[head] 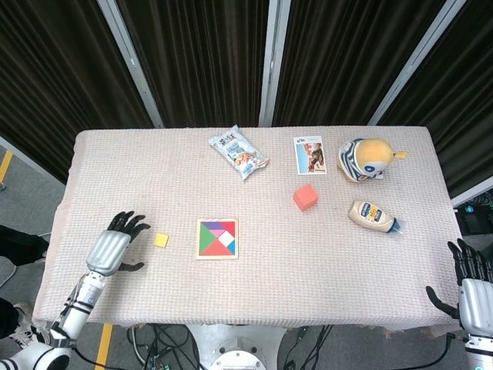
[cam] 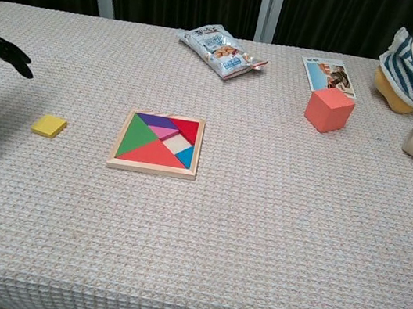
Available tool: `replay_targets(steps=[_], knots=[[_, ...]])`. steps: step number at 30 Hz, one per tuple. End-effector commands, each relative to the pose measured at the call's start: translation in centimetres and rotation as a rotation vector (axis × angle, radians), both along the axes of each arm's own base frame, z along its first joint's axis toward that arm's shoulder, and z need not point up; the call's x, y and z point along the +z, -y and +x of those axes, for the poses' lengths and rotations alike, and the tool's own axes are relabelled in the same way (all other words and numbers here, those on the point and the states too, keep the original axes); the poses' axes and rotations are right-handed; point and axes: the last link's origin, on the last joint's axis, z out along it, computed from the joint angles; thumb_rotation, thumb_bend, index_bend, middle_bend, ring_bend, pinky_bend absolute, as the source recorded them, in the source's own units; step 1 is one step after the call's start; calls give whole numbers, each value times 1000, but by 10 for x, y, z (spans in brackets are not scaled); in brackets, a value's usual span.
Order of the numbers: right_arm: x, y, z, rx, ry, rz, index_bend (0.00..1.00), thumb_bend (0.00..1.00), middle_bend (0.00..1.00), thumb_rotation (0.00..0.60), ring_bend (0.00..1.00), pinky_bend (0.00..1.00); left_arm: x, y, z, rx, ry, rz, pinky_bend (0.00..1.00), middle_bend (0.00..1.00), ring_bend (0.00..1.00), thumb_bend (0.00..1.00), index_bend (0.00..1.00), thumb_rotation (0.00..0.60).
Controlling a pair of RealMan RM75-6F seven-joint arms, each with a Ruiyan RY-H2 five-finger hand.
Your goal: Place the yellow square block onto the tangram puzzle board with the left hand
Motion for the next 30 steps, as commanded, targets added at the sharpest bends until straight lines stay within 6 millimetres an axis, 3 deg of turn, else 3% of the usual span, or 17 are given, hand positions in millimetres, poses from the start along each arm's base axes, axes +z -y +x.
replay_targets(steps=[1,14,30], knots=[[-1,0,0,-1,-1,6,0,146,0,600,0,0,-8,-10,0,15,8,-21,0,113,0,116,239,600],[-3,2,-2,-14,-5,18,0,146,0,600,0,0,-24,-35,-5,74,39,-83,0,113,0,162,269,600],[-5,3,-6,-29,0,42,0,146,0,600,0,0,-33,-46,5,77,30,-133,0,113,0,223,332,600]])
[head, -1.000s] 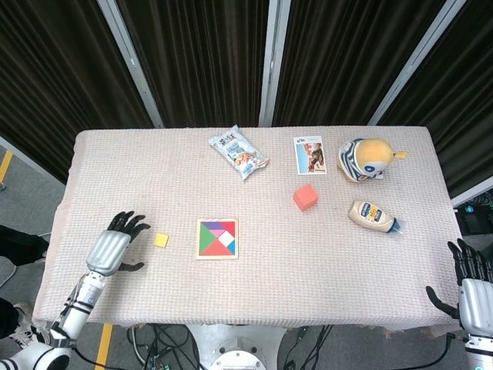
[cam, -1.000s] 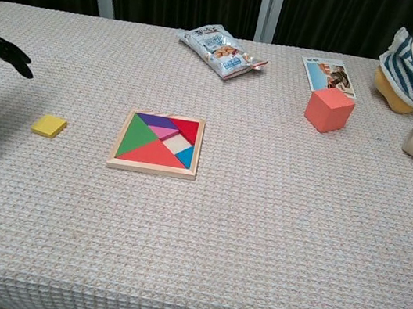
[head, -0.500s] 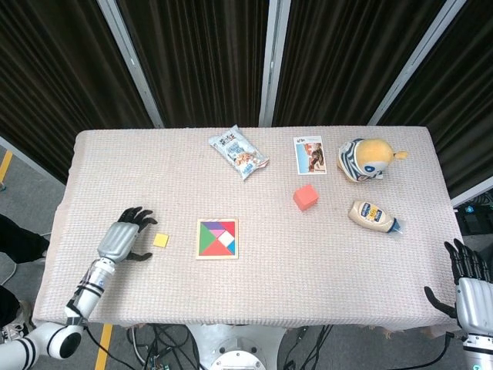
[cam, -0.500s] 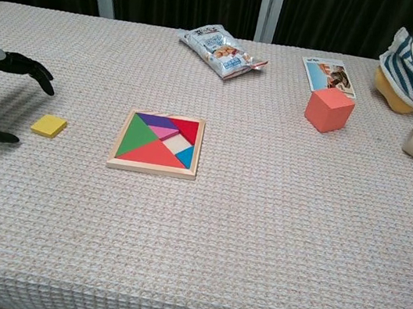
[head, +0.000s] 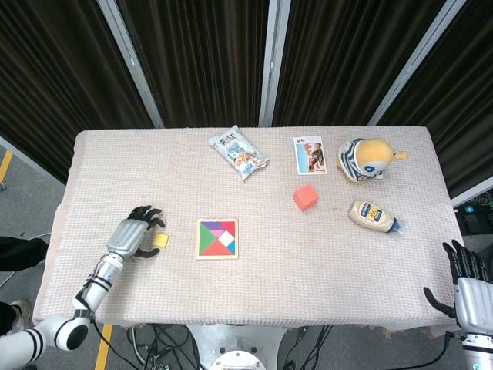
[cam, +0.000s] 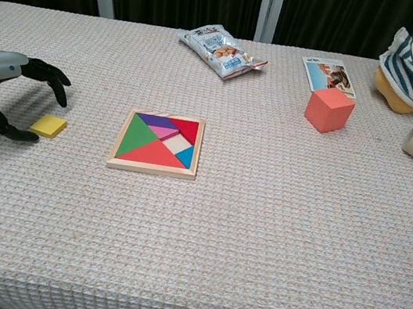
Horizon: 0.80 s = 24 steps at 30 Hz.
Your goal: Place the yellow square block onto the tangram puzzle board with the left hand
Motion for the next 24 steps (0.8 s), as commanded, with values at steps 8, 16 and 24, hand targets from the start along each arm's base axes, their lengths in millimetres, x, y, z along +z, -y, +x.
replay_targets(steps=[8,16,24], knots=[[0,0,-1,-8,1,5,0,146,0,600,0,0,3,-2,-2,22,-16,-5,0,117,0,264,362,600],[-1,1,0,-3,2,10,0,145,0,600,0,0,0,-2,0,21,-19,-20,0,118,0,285,386,600],[-2,1,-1,-3,2,7,0,146,0,600,0,0,-1,-3,0,24,-17,-22,0,118,0,290,416,600]])
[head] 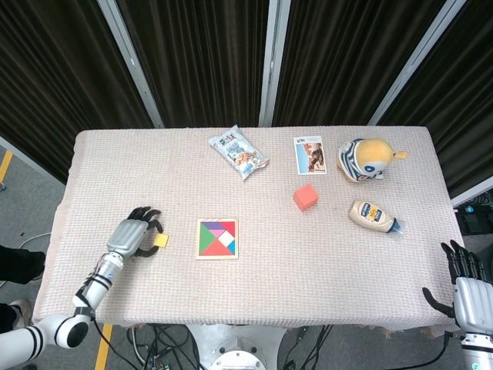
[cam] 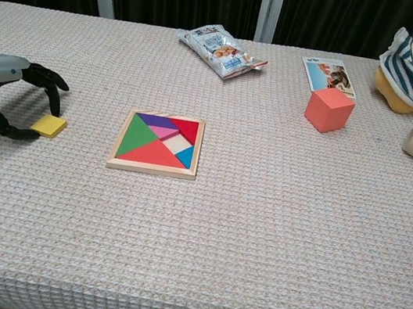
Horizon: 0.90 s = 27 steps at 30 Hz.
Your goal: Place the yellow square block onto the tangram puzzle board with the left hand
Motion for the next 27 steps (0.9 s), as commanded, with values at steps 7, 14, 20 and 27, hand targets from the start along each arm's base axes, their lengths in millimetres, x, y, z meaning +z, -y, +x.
replay_targets(steps=[7,14,20,27], knots=[[-1,0,-2,-2,3,-2,0,146,0,600,0,0,-1,0,2,-3,7,2,0,121,0,305,461,600],[0,0,-2,2,5,-2,0,146,0,600,0,0,-2,0,9,-21,18,1,0,124,0,305,474,600],[0,1,-3,-2,9,-6,0,146,0,600,0,0,-4,-4,36,-76,50,-10,0,124,0,304,474,600],[2,0,-4,0,18,-14,0,146,0,600,0,0,-14,-8,83,-182,66,-49,0,125,0,304,478,600]])
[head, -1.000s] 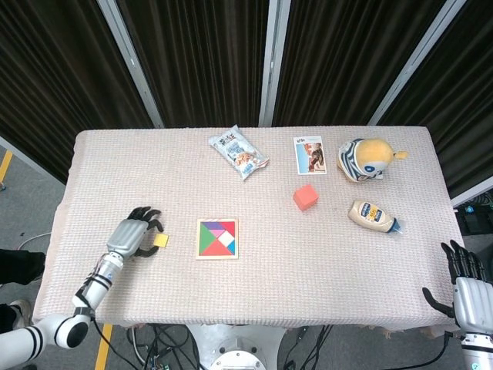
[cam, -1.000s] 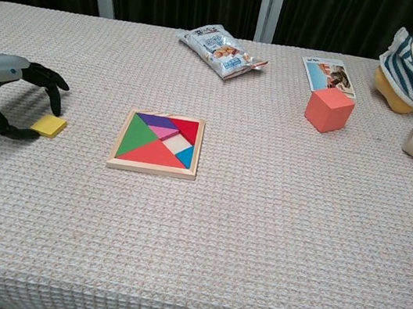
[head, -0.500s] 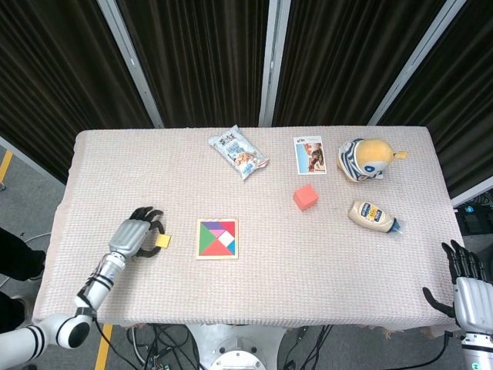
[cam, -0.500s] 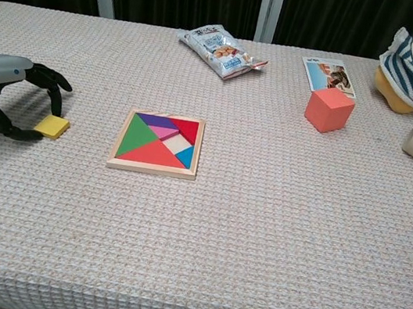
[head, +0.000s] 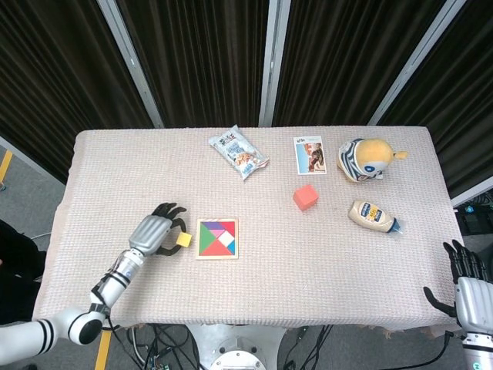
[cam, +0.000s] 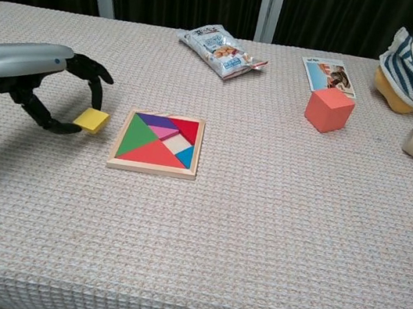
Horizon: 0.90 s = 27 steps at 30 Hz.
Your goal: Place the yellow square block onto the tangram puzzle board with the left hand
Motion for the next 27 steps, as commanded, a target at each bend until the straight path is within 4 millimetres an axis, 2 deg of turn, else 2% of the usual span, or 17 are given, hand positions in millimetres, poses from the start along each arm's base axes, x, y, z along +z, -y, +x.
replay_targets(steps=[1,5,14,20,27], knots=[[1,-1,-1,-1,3,-3,0,146,0,600,0,0,-7,-2,24,-59,-1,-15,0,125,0,304,478,600],[1,-1,-3,-4,9,-2,0,146,0,600,0,0,-19,-5,46,-126,-17,-34,0,124,0,308,479,600],[1,-2,-5,-12,14,-2,0,146,0,600,0,0,-43,-21,76,-262,-101,-73,0,124,0,308,480,600],[1,-2,-6,-15,13,-1,0,146,0,600,0,0,-47,-32,88,-304,-125,-75,0,124,0,308,482,600],[1,-2,-9,-23,19,-5,0,147,0,600,0,0,-52,-36,91,-353,-185,-66,0,125,0,308,486,600]])
